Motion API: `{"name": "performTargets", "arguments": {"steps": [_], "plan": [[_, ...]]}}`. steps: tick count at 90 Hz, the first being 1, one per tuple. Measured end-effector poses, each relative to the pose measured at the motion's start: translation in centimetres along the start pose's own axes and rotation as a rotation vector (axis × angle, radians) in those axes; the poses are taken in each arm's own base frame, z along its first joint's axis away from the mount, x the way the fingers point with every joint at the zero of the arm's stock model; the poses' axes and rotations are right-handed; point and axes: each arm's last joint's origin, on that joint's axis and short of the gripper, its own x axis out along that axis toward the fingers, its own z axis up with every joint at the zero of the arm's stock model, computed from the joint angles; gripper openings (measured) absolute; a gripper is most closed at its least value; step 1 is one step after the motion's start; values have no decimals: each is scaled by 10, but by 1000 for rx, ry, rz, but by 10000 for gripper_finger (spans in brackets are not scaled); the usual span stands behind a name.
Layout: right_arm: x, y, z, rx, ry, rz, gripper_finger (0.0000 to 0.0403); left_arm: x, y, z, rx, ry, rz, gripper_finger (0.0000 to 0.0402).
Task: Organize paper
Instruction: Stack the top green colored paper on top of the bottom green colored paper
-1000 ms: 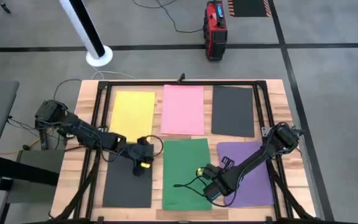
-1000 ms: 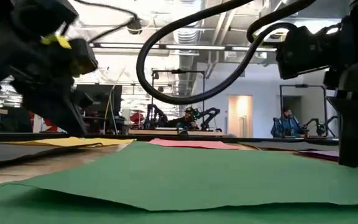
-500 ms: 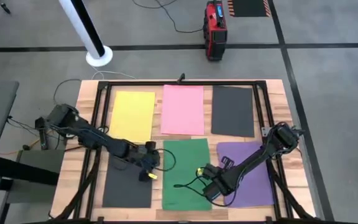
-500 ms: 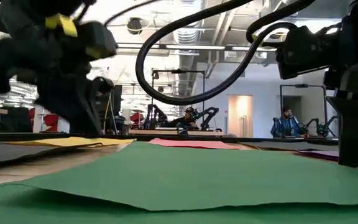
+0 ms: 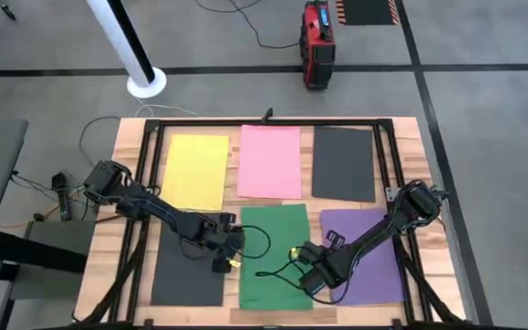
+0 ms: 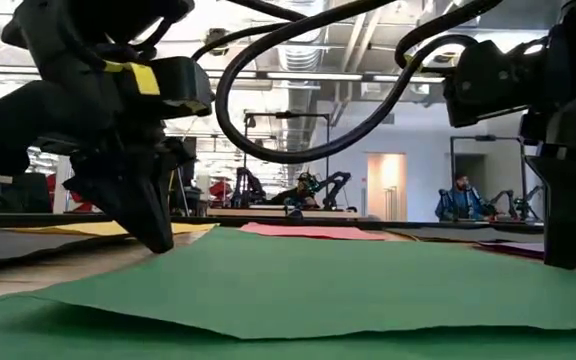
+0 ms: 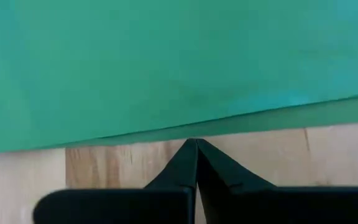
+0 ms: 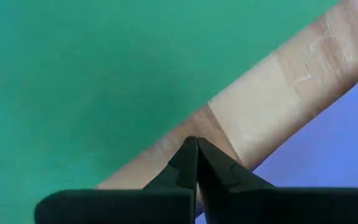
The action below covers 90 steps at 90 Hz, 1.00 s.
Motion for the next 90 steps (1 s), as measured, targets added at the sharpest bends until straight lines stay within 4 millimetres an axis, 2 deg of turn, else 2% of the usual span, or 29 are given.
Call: {"name": "performTargets", "arguments": {"steps": [68,90], "plan": [[-10,19,1,15,-7,146,0,1,0,-1,-29,2,0,0],[-22,24,-3,-23,30,142,0,1,0,-1,-28,3,5,0]]}}
